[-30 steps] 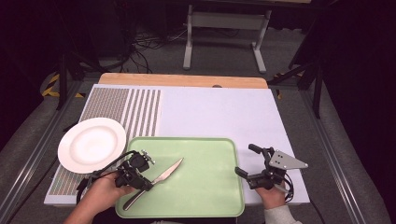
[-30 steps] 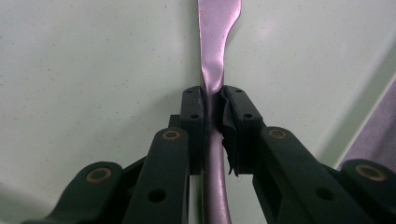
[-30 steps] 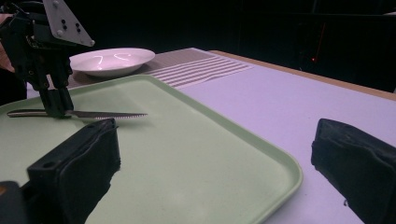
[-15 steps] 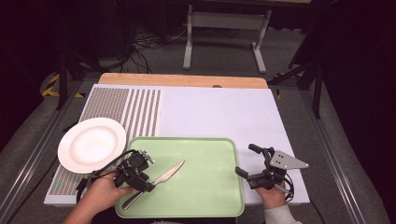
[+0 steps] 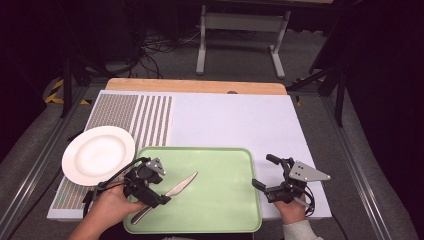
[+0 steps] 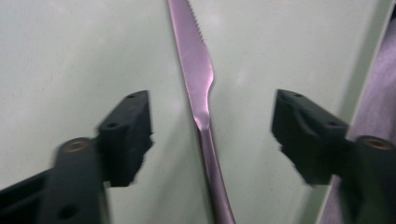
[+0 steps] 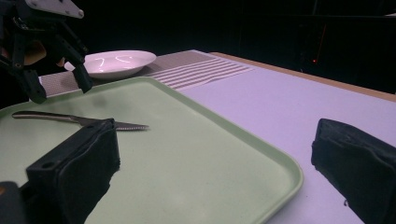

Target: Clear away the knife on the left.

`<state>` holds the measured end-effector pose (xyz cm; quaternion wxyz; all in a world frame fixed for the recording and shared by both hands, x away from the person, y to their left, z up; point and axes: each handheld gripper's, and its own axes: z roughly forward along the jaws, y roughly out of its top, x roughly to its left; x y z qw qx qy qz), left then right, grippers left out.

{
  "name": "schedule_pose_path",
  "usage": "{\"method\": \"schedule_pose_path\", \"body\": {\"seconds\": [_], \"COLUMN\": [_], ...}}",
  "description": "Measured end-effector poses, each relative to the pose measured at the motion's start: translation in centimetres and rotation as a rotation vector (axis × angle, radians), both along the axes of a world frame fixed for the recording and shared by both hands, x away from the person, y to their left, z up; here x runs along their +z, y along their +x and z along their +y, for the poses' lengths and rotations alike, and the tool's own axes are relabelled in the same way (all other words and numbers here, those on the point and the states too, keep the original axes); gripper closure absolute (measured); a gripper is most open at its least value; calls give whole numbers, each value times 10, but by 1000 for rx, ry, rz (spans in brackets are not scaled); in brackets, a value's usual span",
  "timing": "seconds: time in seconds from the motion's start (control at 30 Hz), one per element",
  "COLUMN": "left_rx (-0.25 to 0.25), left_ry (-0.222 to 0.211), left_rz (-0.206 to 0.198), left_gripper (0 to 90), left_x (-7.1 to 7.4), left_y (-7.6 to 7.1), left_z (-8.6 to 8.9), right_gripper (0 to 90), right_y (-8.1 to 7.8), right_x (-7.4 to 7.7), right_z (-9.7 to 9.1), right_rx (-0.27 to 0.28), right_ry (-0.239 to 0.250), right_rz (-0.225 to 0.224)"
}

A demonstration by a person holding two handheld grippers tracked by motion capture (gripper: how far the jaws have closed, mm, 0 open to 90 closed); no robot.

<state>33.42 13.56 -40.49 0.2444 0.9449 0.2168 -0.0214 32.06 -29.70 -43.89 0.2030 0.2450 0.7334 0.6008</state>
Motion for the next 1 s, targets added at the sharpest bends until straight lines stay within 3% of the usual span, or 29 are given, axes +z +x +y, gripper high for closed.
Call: {"method": "schedule_pose_path", "body": {"seconds": [0.07, 0.2, 0.3, 0.4, 0.57, 0.9, 1.0], "left_rx": [-32, -108, -169, -235, -297, -428, -443], "left_ry": [-8, 55, 53, 77, 152, 230, 241], "left_rz": [-19, -70, -110, -123, -114, -97, -85], "left_gripper": [425, 647, 788, 893, 899, 900, 900], "left_x": [2, 5, 6, 5, 2, -7, -10], "left_y": [-1, -3, -4, -3, 2, 4, 4], "left_z": [-1, -7, -11, -16, -25, -35, -38], "right_gripper": [15, 16, 15, 16, 16, 15, 16], "right_y": [0, 0, 0, 0, 0, 0, 1], "right_x": [0, 0, 0, 0, 0, 0, 0], "right_z": [0, 1, 0, 1, 0, 0, 0], "right_rx": [1, 2, 1, 1, 1, -1, -2], "right_ry": [0, -1, 2, 0, 2, 3, 3], "right_rz": [2, 2, 1, 2, 0, 4, 1]}}
